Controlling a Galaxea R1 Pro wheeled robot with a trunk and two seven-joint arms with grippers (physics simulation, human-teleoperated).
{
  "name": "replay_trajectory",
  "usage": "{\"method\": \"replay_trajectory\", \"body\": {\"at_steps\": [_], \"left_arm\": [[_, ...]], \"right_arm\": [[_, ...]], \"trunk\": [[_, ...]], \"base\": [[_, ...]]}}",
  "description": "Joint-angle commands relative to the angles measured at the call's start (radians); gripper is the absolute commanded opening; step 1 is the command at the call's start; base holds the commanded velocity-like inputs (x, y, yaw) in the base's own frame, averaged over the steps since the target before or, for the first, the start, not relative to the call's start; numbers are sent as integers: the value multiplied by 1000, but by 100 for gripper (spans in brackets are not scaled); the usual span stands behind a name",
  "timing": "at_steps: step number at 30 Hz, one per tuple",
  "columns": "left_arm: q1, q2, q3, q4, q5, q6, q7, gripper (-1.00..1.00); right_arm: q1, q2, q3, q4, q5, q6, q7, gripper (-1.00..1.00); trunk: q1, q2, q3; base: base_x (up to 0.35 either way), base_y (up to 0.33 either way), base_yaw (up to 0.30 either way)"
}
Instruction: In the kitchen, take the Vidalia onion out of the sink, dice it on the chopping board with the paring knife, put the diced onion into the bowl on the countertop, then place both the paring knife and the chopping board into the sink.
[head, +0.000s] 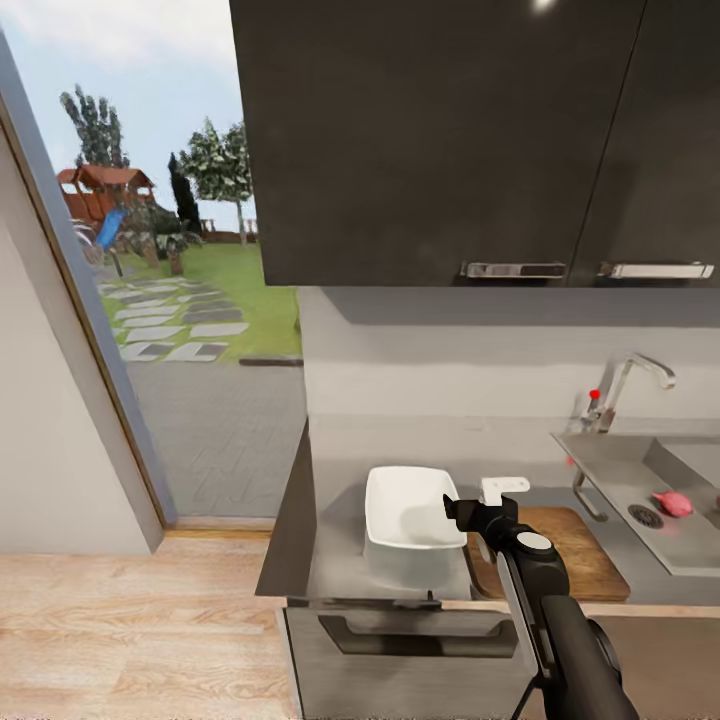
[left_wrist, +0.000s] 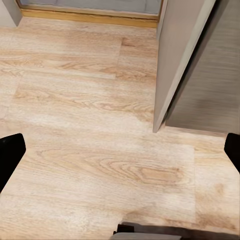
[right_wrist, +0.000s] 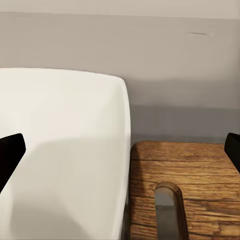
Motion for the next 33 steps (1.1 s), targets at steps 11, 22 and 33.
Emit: {"method": "replay_trajectory", "body": {"at_steps": [11,22,33], "left_arm": [[0,0,-1,-1,7,-1,-1,100],[0,0,-1,-1,7,0,1,100],[0,0,-1,-1,7,0,2,100]], "right_arm": [[-1,1,-2,-1,10,5,8,100],[-1,1,-2,-1,10,5,10,100],[-1,1,-2,-1,10,5,11,100]], "trunk": [[1,-2,-19],[1,-2,-36],[1,-2,-52]], "base": [[0,0,0],[0,0,0],[0,0,0]]}}
